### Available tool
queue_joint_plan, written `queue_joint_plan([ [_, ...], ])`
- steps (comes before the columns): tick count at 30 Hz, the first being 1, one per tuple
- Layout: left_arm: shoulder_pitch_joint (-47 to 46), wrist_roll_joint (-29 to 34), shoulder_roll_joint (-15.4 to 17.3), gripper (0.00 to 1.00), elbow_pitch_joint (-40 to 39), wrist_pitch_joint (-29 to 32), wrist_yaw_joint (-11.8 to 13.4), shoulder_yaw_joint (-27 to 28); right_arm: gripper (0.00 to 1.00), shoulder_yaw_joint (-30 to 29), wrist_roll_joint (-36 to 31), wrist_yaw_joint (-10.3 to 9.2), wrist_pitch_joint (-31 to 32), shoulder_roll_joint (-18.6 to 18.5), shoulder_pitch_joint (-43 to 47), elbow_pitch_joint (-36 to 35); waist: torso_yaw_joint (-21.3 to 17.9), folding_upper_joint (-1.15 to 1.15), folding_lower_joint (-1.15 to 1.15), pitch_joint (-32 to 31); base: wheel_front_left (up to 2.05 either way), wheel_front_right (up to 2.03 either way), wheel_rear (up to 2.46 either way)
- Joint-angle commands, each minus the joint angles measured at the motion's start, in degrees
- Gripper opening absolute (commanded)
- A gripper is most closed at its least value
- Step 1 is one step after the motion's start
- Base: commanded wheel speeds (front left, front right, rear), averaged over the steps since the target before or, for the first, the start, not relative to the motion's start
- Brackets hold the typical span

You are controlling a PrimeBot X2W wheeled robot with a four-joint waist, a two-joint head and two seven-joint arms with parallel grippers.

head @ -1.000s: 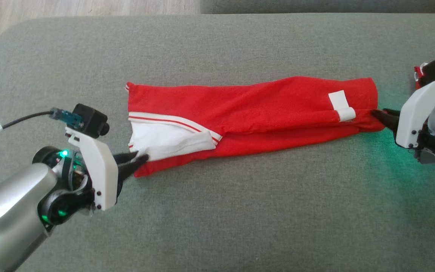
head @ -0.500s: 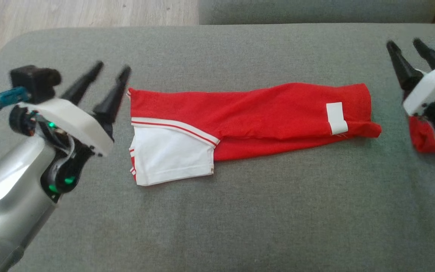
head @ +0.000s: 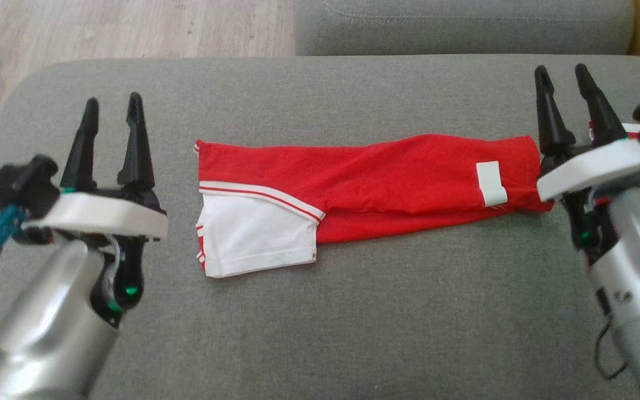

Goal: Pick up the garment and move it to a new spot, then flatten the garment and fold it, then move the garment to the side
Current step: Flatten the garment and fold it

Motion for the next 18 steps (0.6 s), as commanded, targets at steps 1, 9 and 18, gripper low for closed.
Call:
queue_joint_plan([
  [1, -0.5, 3.0, 0.3, 1.0, -1.9, -0.5, 0.5, 5.0, 1.0, -2.3, -2.7, -0.04, -0.7, 1.5, 1.5, -3.1, 0.0, 0.0, 0.01, -0.2, 0.0, 0.0, 0.0],
  [9, 14.1, 21.3, -11.0, 1.0, -1.3, -0.5, -1.4, 16.8, 1.0, -15.5, -18.2, -0.04, -0.8, 13.1, 16.1, -12.6, -0.3, 0.0, 0.01, -1.3, 0.0, 0.0, 0.0],
  [18, 19.7, 30.9, -18.9, 1.0, 0.4, -0.5, -6.5, 24.5, 1.0, -17.7, -21.7, -0.04, -0.8, 15.9, 21.3, -13.7, -0.2, 0.0, 0.01, -1.8, 0.0, 0.0, 0.0],
])
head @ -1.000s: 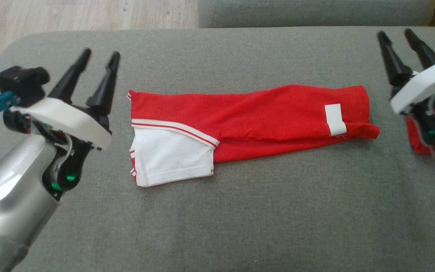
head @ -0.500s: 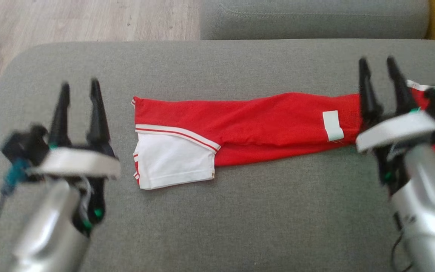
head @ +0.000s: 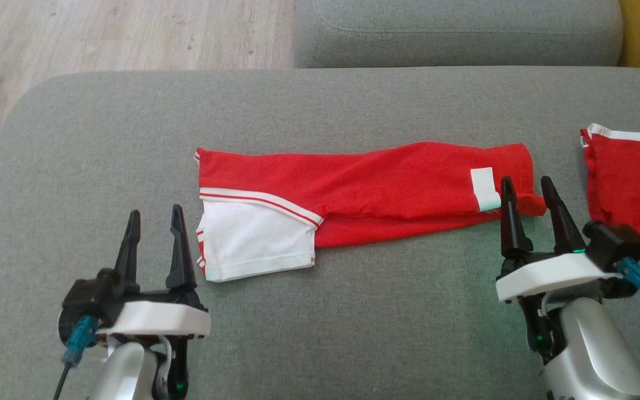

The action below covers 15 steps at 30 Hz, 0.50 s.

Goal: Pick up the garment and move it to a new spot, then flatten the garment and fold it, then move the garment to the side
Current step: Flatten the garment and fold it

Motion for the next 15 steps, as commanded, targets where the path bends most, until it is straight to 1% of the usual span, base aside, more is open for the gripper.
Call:
queue_joint_plan([
  [1, -1.5, 1.9, 0.0, 1.0, -1.0, -0.3, -1.2, 3.5, 1.0, 0.9, -1.0, -0.04, -0.6, 0.5, -1.2, -1.8, 0.1, 0.0, 0.0, 0.1, 0.0, 0.0, 0.0],
  [3, -1.6, 3.0, -0.8, 1.0, -0.6, -0.3, -2.3, 4.5, 1.0, 0.7, -1.5, -0.04, -0.6, 0.5, -1.5, -1.6, 0.2, 0.0, 0.0, 0.4, 0.0, 0.0, 0.0],
  [4, -1.6, 3.0, -0.8, 1.0, -0.6, -0.3, -2.3, 4.5, 1.0, 0.7, -1.5, -0.04, -0.6, 0.5, -1.5, -1.6, 0.2, 0.0, 0.0, 0.4, 0.0, 0.0, 0.0],
  [5, -1.7, 3.5, -1.1, 1.0, -0.5, -0.3, -2.8, 5.0, 1.0, 0.6, -1.9, -0.04, -0.6, 0.6, -1.7, -1.3, 0.2, 0.0, 0.0, 0.6, 0.0, 0.0, 0.0],
  [8, -2.4, 4.7, -2.0, 1.0, -0.1, -0.3, -4.3, 6.0, 1.0, -1.0, -3.0, -0.04, -0.4, 0.6, -3.4, 0.5, 0.5, 0.0, 0.0, 1.5, 0.0, 0.0, 0.0],
  [12, -3.8, 5.8, -2.8, 1.0, 0.4, -0.3, -5.8, 6.3, 1.0, -4.8, -5.2, -0.04, 1.1, 0.6, -7.2, 4.6, 1.1, 0.0, 0.0, 3.7, 0.0, 0.0, 0.0],
  [15, -4.8, 6.0, -3.2, 1.0, 1.2, -0.3, -6.6, 5.9, 1.0, -9.1, -5.4, -0.04, 2.6, 0.6, -10.1, 9.1, 1.9, 0.0, 0.0, 5.2, 0.0, 0.0, 0.0],
])
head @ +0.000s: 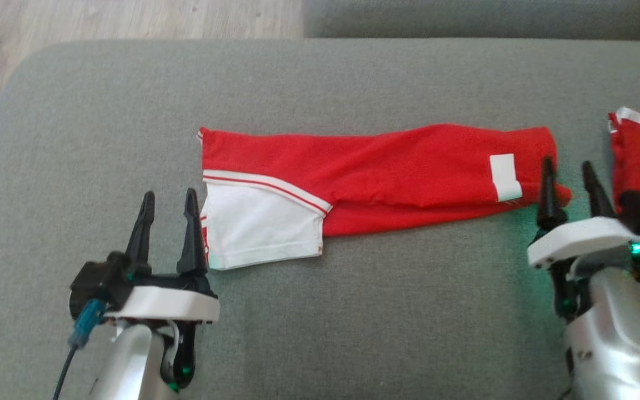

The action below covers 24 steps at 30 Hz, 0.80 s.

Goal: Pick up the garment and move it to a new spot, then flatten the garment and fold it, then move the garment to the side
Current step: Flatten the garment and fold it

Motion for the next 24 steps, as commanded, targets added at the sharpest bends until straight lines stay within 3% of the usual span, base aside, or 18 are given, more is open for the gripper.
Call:
queue_joint_plan([
  [1, -2.6, 0.9, 0.3, 1.0, -1.3, -0.3, -0.3, 1.6, 1.0, -0.4, 0.2, -0.04, 0.4, 0.3, -2.9, 0.3, 1.0, 0.0, -0.01, 1.3, 0.0, 0.0, 0.0],
  [12, -5.0, -0.1, 0.0, 1.0, -0.8, -0.3, -1.1, -0.4, 1.0, -11.0, -8.0, -0.04, 3.2, 0.3, -11.0, 17.0, 3.1, 0.0, -0.01, 4.7, 0.0, 0.0, 0.0],
  [17, -5.4, -0.4, 0.0, 1.0, -0.6, -0.3, -1.0, -0.7, 1.0, -11.4, -8.3, -0.04, 3.0, 0.3, -13.1, 22.6, 3.1, 0.0, -0.01, 4.9, 0.0, 0.0, 0.0],
  [18, -5.5, -0.4, 0.0, 1.0, -0.6, -0.3, -1.0, -0.6, 0.77, -11.3, -8.2, -0.04, 2.7, 0.3, -13.5, 23.4, 3.0, 0.0, -0.01, 4.9, 0.0, 0.0, 0.0],
  [20, -5.6, -0.3, 0.0, 1.0, -0.4, -0.3, -1.0, -0.6, 0.0, -11.0, -8.1, -0.04, 1.8, 0.3, -14.1, 24.7, 2.8, 0.0, -0.01, 4.8, 0.0, 0.0, 0.0],
  [24, -5.5, -0.2, 0.0, 1.0, -0.3, -0.3, -0.9, -0.4, 0.0, -11.2, -8.9, -0.04, 0.0, 0.3, -15.0, 25.7, 2.0, 0.0, -0.01, 4.0, 0.0, 0.0, 0.0],
])
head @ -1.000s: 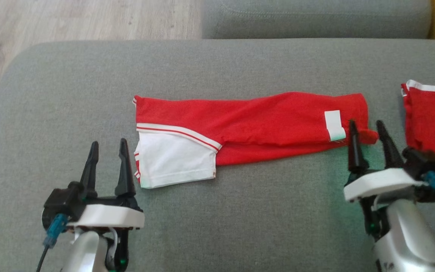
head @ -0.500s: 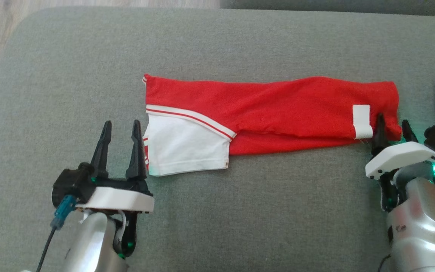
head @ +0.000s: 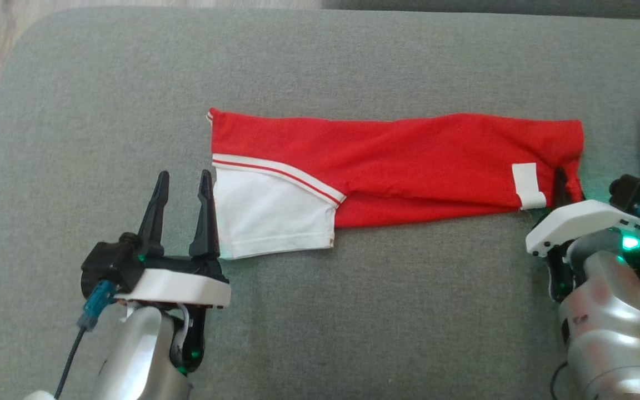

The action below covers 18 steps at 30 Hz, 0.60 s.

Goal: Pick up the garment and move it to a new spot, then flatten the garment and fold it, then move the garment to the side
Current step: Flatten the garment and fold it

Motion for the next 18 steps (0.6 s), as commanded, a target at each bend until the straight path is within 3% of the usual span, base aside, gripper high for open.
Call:
queue_joint_plan([
  [1, -1.6, 0.1, 0.5, 1.0, -1.3, -0.3, 0.0, 1.7, 0.0, 1.0, -0.9, -0.04, -0.7, 0.5, -1.0, -0.3, -0.5, 0.0, 0.0, -0.7, 0.0, 0.0, 0.0],
  [9, -0.4, 0.4, 0.5, 1.0, 0.4, -0.3, -0.1, 1.7, 0.0, 0.2, -1.6, -0.04, -2.2, -1.2, -0.6, -0.6, -2.8, 0.0, 0.0, -3.9, 0.0, 0.0, 0.0],
  [18, 1.1, 0.3, 0.5, 1.0, 0.7, -0.3, -0.1, 1.4, 0.0, -4.0, -3.2, -0.04, -2.5, -6.1, 1.0, -1.8, -4.9, 0.0, 0.0, -7.6, 0.0, 0.0, 0.0],
])
